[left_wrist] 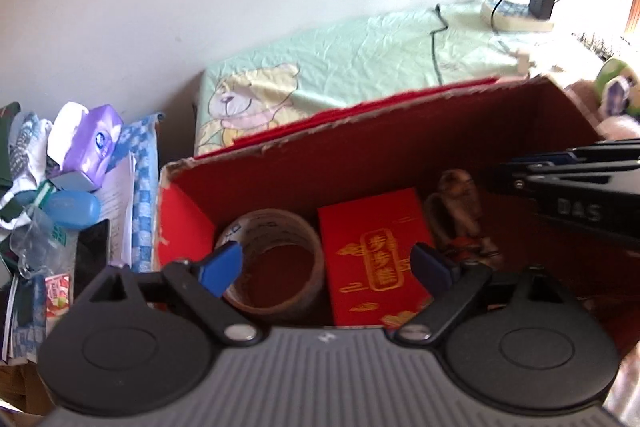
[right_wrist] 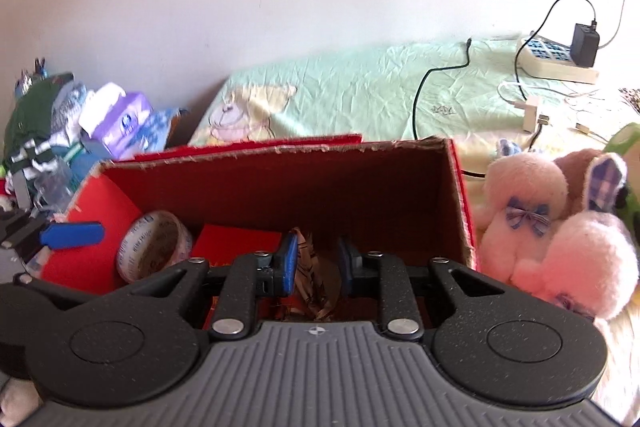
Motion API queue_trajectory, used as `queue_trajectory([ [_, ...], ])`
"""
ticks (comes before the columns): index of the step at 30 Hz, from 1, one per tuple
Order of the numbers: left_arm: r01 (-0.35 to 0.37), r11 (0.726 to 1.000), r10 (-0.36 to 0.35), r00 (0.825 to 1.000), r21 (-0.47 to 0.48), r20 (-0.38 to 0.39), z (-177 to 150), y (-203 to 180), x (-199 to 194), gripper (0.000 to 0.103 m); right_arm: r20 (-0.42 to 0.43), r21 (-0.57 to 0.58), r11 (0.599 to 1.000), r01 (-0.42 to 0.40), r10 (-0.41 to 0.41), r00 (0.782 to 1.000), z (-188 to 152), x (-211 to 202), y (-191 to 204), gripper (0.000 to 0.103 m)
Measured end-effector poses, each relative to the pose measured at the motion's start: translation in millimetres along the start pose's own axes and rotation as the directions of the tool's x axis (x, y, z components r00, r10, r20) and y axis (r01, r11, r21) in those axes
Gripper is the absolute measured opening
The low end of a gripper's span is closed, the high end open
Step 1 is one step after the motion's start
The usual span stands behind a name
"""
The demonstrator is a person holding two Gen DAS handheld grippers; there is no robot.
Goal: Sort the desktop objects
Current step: 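Withdraw the right gripper from the box toward the wooden gourd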
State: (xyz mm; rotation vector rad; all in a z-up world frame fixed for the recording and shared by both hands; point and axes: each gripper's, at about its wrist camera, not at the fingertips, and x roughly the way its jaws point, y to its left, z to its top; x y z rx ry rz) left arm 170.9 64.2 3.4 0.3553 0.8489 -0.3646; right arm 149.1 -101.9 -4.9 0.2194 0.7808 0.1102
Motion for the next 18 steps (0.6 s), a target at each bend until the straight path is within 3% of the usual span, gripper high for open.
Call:
queue_trajectory([
  [5, -0.008, 1.0, 0.009, 0.999, -0.02, 0.036, -5, -6, -28, 0.095, 0.065, 0.034, 0.998, -0.044, 0.041, 0.997, -6, -27, -3, 0.025],
  [11, 0.013, 0.993, -0.003, 0.996, -0.115, 0.089, -16, -3, -60, 0.099, 0.115, 0.042, 0.993, -0.113, 0.107, 0.988, -12, -51, 1, 0.026],
  [18, -0.011, 0.97, 0.04, 0.992, -0.241, 0.117, -30, -4, -83, 0.1, 0.198, 0.003, 0.99, -0.142, 0.138, 0.97, -25, -89, -2, 0.037],
])
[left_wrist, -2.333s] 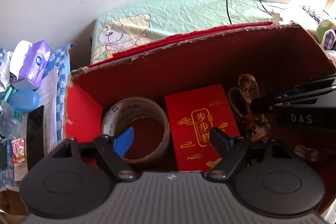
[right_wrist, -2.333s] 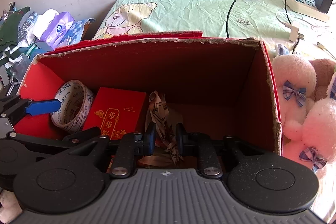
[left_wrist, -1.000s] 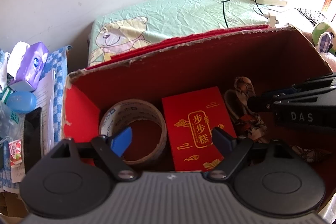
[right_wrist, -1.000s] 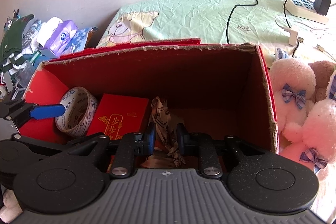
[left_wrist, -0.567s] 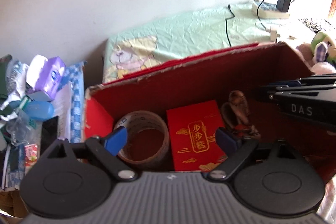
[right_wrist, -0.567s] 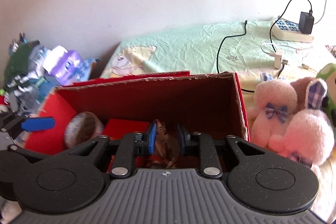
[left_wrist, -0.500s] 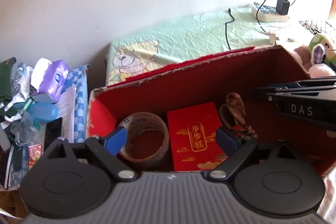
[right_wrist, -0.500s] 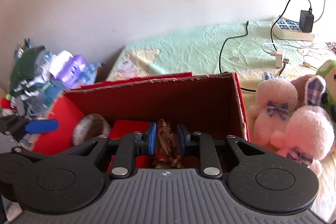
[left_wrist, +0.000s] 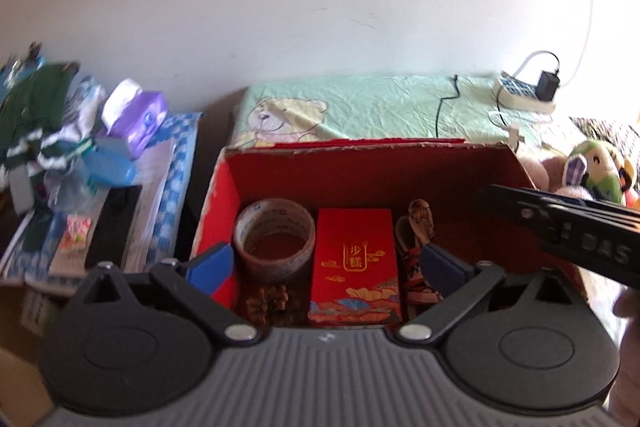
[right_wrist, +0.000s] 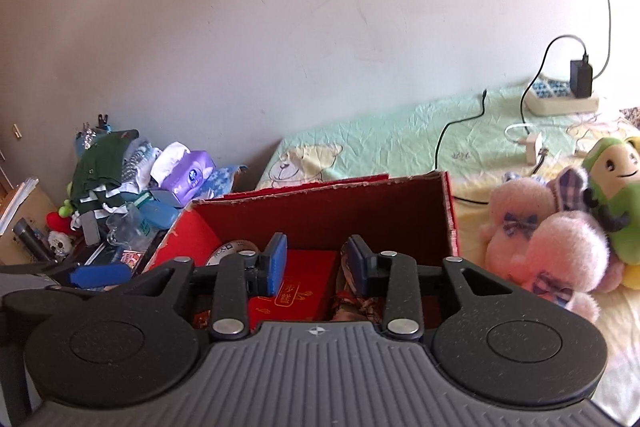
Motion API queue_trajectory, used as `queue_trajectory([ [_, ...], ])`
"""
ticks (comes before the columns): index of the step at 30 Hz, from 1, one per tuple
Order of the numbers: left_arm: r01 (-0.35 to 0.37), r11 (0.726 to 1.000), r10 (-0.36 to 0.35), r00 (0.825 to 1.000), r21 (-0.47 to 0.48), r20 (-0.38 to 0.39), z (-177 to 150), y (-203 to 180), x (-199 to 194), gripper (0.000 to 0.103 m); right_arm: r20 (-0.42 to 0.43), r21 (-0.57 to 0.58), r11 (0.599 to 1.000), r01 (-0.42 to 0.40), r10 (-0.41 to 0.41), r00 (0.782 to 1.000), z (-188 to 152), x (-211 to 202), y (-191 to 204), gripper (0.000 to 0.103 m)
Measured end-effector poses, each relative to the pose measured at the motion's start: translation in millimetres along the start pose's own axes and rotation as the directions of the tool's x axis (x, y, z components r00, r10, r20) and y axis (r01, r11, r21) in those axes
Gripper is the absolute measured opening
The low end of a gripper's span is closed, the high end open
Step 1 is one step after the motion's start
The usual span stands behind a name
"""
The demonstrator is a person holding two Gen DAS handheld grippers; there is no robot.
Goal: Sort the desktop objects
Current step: 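Withdraw the right gripper from the box toward the wooden gourd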
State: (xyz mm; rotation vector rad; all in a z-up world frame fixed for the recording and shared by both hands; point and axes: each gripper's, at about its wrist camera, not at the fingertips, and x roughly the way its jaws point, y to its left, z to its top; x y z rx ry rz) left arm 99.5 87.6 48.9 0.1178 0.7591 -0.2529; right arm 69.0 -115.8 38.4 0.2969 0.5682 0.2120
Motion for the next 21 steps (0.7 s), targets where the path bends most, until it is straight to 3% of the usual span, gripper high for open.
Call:
queue_trajectory([
  [6, -0.059, 0.998, 0.058, 0.998, -0.039, -0.005, -15, -17, -15, 0.101, -0.003, 0.003, 1.0, -0.005, 0.005, 1.0, -9, -34, -14, 0.037],
  [21, -0.07, 0.99, 0.052, 0.988, -0.12, -0.148, -60, -56, -33, 0.102, -0.114, 0.008, 0.998, -0.055, 0.056, 0.992, -49, -68, -40, 0.038],
])
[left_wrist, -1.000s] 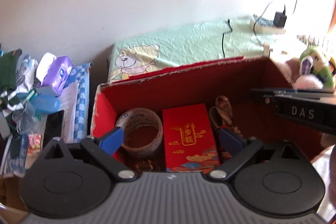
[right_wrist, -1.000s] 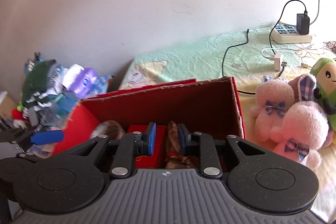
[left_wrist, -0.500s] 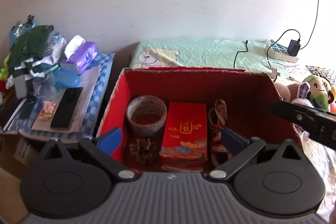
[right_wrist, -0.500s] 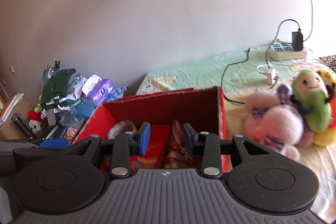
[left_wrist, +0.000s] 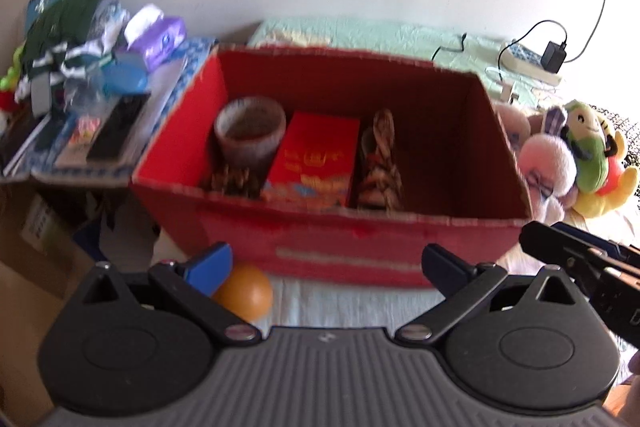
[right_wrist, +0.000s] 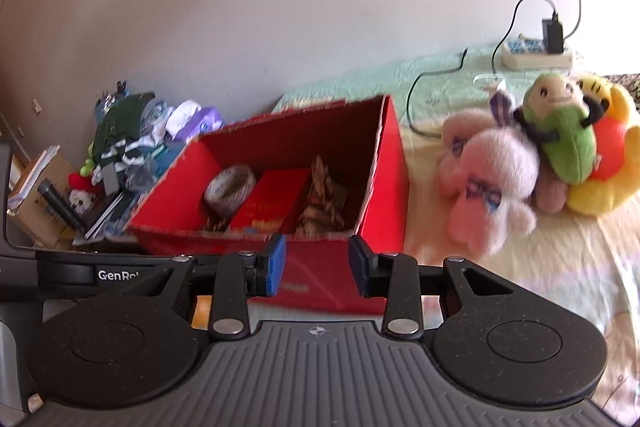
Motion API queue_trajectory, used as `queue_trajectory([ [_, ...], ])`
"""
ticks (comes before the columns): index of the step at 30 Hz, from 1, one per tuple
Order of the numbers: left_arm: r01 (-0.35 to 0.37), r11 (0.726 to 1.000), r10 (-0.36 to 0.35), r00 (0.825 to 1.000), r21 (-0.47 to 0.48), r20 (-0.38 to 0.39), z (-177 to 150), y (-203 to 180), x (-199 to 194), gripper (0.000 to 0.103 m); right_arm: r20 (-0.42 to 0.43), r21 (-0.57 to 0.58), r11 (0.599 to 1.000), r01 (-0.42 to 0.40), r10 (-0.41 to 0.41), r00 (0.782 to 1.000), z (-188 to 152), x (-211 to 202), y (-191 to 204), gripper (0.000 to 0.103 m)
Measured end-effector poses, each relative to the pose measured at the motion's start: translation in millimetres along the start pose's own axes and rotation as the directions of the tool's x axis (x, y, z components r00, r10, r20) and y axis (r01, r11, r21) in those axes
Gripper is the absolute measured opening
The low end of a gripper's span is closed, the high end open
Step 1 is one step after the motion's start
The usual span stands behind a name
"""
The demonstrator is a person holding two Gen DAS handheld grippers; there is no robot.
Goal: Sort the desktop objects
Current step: 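Withdraw the right gripper from the box toward the wooden gourd, then lower the right gripper around the neck of the wooden gourd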
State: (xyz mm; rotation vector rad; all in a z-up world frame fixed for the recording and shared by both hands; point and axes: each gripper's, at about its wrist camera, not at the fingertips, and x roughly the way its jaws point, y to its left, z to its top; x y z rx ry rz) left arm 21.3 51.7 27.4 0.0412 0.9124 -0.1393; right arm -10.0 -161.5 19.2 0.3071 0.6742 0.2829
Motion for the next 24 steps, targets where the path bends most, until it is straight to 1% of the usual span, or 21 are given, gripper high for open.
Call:
queue_trajectory([
  [4, -0.021, 1.0, 0.021, 0.999, -0.016, -0.04, -17, 2, -2, 0.102, -0.052, 0.02, 0.999, -0.042, 0.043, 0.998, -13, 3, 0, 0.038],
  [8, -0.071, 0.997, 0.07, 0.996, -0.018, -0.047, -31, 7, -8, 0.102, -0.101, 0.049, 0.995, -0.085, 0.09, 0.991, -24, 10, 3, 0.039],
  [10, -0.093, 0.995, 0.091, 0.995, -0.022, -0.049, -37, 11, -10, 0.102, -0.122, 0.056, 0.994, -0.094, 0.101, 0.987, -28, 14, 7, 0.039],
  [13, -0.097, 0.995, 0.095, 0.994, -0.038, -0.06, -41, 22, -10, 0.102, -0.15, 0.064, 0.993, -0.102, 0.111, 0.982, -32, 18, 13, 0.039],
  [16, -0.077, 0.996, 0.074, 0.995, -0.053, -0.06, -46, 37, -7, 0.102, -0.163, 0.073, 0.992, -0.103, 0.114, 0.98, -34, 22, 20, 0.039],
  [18, -0.036, 0.997, 0.03, 0.996, -0.069, -0.085, -48, 49, 0, 0.102, -0.172, 0.081, 0.992, -0.094, 0.107, 0.979, -35, 28, 24, 0.039],
  [20, 0.01, 0.996, -0.02, 0.993, -0.087, -0.119, -50, 62, 7, 0.101, -0.186, 0.099, 0.992, -0.083, 0.101, 0.977, -36, 36, 30, 0.039],
  [22, 0.037, 0.995, -0.049, 0.99, -0.094, -0.13, -52, 72, 11, 0.101, -0.202, 0.122, 0.988, -0.09, 0.114, 0.973, -36, 45, 35, 0.039],
  [24, 0.053, 0.995, -0.063, 0.989, -0.08, -0.13, -54, 80, 14, 0.101, -0.223, 0.143, 0.985, -0.094, 0.125, 0.967, -38, 55, 41, 0.039],
])
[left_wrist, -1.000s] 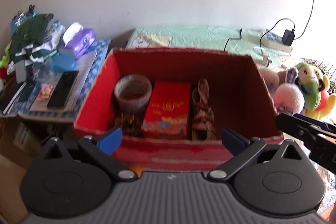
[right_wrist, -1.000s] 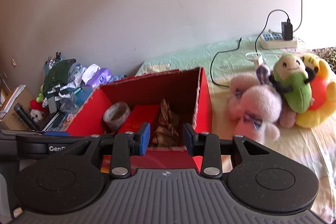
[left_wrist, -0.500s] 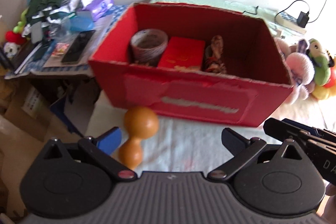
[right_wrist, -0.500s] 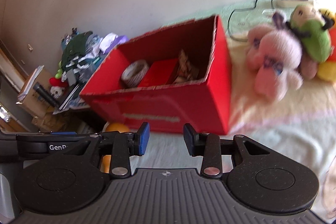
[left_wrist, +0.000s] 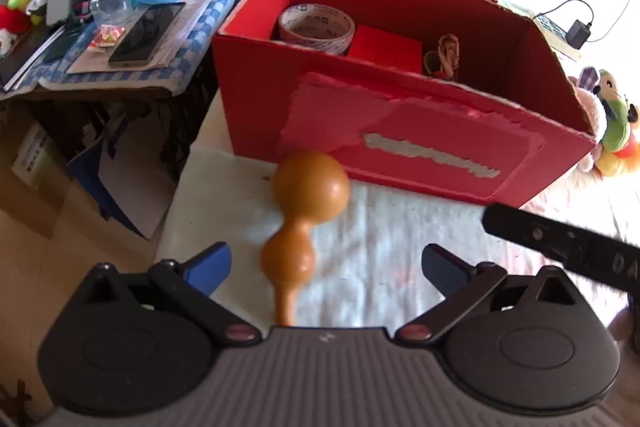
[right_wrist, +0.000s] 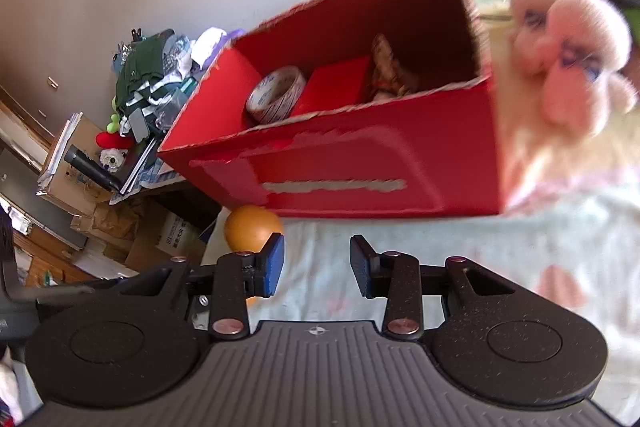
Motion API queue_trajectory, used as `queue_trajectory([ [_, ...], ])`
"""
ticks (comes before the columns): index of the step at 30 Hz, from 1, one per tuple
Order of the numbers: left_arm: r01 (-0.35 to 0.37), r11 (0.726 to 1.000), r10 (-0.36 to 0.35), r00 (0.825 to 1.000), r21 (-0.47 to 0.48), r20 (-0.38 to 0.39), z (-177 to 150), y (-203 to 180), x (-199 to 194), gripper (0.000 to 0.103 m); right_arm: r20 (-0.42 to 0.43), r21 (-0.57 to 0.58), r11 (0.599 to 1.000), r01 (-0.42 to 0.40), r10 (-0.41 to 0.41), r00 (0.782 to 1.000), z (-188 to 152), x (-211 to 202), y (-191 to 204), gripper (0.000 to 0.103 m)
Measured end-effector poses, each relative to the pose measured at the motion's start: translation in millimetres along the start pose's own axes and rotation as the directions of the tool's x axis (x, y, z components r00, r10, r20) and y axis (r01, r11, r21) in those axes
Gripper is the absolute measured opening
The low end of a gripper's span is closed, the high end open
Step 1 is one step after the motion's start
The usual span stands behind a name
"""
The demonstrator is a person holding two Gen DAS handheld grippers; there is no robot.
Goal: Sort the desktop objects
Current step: 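Lower the right gripper around the neck of the wooden gourd, then close the right gripper on the gourd neck and lift it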
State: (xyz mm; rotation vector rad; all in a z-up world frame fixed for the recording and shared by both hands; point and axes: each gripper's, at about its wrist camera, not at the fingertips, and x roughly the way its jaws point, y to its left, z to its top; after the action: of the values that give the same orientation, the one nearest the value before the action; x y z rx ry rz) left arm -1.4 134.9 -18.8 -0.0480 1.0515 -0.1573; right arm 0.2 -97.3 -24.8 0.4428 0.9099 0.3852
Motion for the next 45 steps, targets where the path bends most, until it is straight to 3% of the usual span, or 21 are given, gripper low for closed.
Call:
queue_trajectory([
  [11, 0.104, 0.987, -0.101, 0.994, 0.122, -0.028, 3, 28, 30, 0.1, -0.162, 0.129, 0.989, -0.077, 0.098, 0.982, -5, 59, 25, 0.039],
  [13, 0.118, 0.983, -0.112, 0.992, 0.142, -0.051, 4, 30, 37, 0.093, -0.173, 0.145, 0.986, -0.081, 0.106, 0.979, -5, 66, 29, 0.039],
  [16, 0.15, 0.977, -0.138, 0.986, 0.153, -0.089, 7, 35, 46, 0.089, -0.188, 0.155, 0.985, -0.074, 0.103, 0.977, -6, 75, 34, 0.04],
  [25, 0.2, 0.961, -0.169, 0.971, 0.188, -0.169, 16, 38, 68, 0.064, -0.204, 0.218, 0.975, -0.043, 0.089, 0.975, -8, 95, 27, 0.045],
  [31, 0.198, 0.947, -0.156, 0.971, 0.253, -0.179, 19, 30, 71, 0.06, -0.204, 0.204, 0.977, -0.058, 0.1, 0.974, -5, 96, 27, 0.036],
  [33, 0.205, 0.94, -0.157, 0.97, 0.274, -0.187, 19, 25, 71, 0.059, -0.206, 0.215, 0.974, -0.067, 0.113, 0.972, -6, 95, 25, 0.028],
  [35, 0.225, 0.932, -0.172, 0.965, 0.285, -0.199, 19, 21, 70, 0.053, -0.199, 0.218, 0.973, -0.071, 0.116, 0.973, -6, 91, 23, 0.028],
  [45, 0.233, 0.917, -0.176, 0.965, 0.325, -0.193, 15, -17, 60, 0.051, -0.183, 0.212, 0.974, -0.086, 0.125, 0.975, -4, 65, -1, 0.027],
])
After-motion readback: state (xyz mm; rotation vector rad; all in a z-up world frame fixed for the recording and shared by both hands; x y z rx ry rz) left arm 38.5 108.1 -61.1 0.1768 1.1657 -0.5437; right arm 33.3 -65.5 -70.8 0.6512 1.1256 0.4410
